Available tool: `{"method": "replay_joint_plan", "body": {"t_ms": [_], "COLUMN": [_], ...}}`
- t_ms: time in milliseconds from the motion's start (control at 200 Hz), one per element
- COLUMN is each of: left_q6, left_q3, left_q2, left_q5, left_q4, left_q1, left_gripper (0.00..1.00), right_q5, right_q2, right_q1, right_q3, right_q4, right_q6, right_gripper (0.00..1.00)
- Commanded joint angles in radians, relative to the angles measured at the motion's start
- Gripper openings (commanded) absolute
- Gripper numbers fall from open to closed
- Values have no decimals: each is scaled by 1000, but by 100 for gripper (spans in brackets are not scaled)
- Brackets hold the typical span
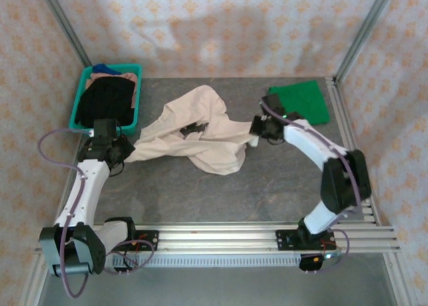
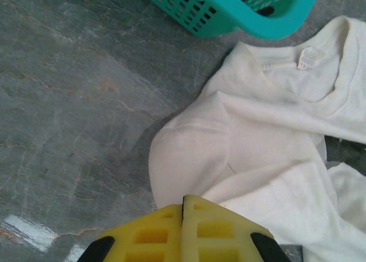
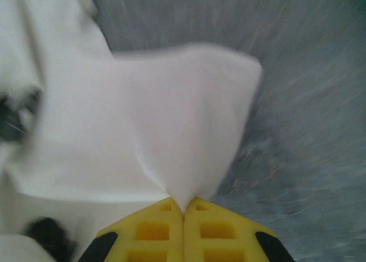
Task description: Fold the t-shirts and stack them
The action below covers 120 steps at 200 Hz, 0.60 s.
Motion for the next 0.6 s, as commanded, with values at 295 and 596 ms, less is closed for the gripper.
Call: {"method": "replay_joint_plan", "body": {"t_ms": [295,596], "left_q6": [27,27], "left_q3": [-11,-33], "left_q2": [-8,14], "left_q5": [23,79], "left_q4": [0,37], "left_q1": [15,-11], "left_gripper": [0,0], "right_q5": [17,-56], "right_q2": [122,-72], "right_q1": [-133,13], "right_q3": [168,-107], "right_q4": [-82,42], "right_q6": [-113,-46], "right_gripper": [48,58]}}
